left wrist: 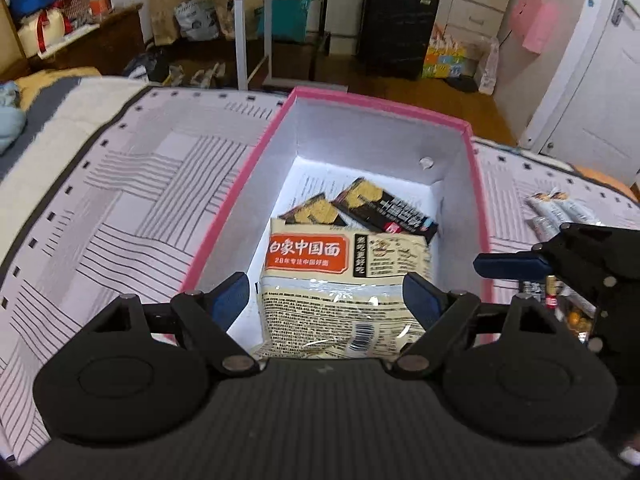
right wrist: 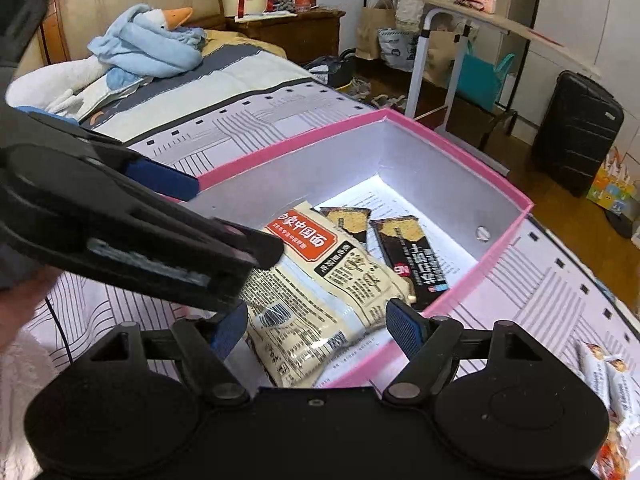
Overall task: Organize snacks
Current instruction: 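Grasp the clear bag of coated peanuts with the left tool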
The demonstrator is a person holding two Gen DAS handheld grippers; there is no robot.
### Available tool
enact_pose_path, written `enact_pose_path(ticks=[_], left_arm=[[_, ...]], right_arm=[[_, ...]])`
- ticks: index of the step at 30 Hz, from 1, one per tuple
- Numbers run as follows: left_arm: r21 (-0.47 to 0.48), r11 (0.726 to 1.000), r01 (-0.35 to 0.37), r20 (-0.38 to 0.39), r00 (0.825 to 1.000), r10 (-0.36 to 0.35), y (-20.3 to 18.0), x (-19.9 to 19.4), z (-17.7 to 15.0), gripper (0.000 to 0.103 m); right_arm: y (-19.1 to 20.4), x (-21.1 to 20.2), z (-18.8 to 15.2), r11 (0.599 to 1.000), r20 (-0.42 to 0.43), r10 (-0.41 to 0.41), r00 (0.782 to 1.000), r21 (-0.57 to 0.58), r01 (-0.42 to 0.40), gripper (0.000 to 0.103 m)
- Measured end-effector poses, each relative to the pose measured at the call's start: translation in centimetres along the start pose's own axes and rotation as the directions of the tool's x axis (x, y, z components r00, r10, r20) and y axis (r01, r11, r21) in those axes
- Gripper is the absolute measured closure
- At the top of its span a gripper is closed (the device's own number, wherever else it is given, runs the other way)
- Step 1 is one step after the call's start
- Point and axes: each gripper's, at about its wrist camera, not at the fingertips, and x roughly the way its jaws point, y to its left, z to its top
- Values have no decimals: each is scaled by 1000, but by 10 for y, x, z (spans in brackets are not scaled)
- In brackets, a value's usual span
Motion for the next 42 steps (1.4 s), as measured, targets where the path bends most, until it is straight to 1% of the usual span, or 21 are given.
enact_pose_path(ticks=[3,6,9,11,14,16,18,21,24,26,29,32,34,36,38,40,42], left_arm=[[6,1000,20,25,999,-20,-5,-21,2,19],[33,999,34,49,998,-35,-15,-43,4,18],[84,994,66,76,994,-73,-30,-65,3,17],[124,987,101,77,991,-111,-39,-77,3,17],[187,973,133,78,986,-150,-55,-94,0,17],[224,963,150,77,982,-171,-64,-103,-2,17],[247,951,186,69,976,-208,-73,-109,-2,14],[242,942,232,52,967,-251,-87,-109,-2,14],[239,930,280,27,955,-295,-105,-98,0,14],[239,917,318,-7,945,-326,-117,-86,0,14],[240,899,367,-68,930,-361,-139,-66,1,14],[250,885,392,-113,920,-375,-164,-46,3,16],[245,878,411,-149,911,-385,-178,-28,4,16],[233,871,433,-176,899,-400,-188,-13,5,16],[217,872,439,-192,895,-403,-201,5,6,17],[208,875,437,-198,895,-400,-213,23,7,18],[202,881,428,-197,899,-391,-224,41,9,18]], right_arm=[[-2,-19,-2,1000,6,-15,1000,4,15,23],[-7,-46,-7,1000,21,-18,1000,14,18,22],[-18,-77,-13,999,42,-29,999,22,28,22],[-27,-99,-20,999,48,-10,999,50,8,21],[-38,-131,-36,996,55,-2,998,91,-3,21],[-44,-149,-47,993,57,-19,998,113,13,21],[-49,-162,-57,990,58,-34,998,135,26,21],[-57,-176,-74,983,67,-89,994,167,77,21],[-68,-182,-92,970,65,-144,987,205,128,20],[-79,-179,-105,956,49,-170,984,251,153,20],[-95,-173,-123,934,16,-190,982,312,176,20],[-110,-164,-137,912,-13,-215,977,354,205,20],[-120,-159,-145,899,-19,-222,975,382,212,20],[-129,-153,-151,894,-19,-210,978,402,200,19],[-138,-144,-157,888,-11,-211,977,416,197,18],[-151,-133,-163,878,-7,-211,977,438,193,17],[-168,-119,-170,853,-3,-212,977,488,186,17]])
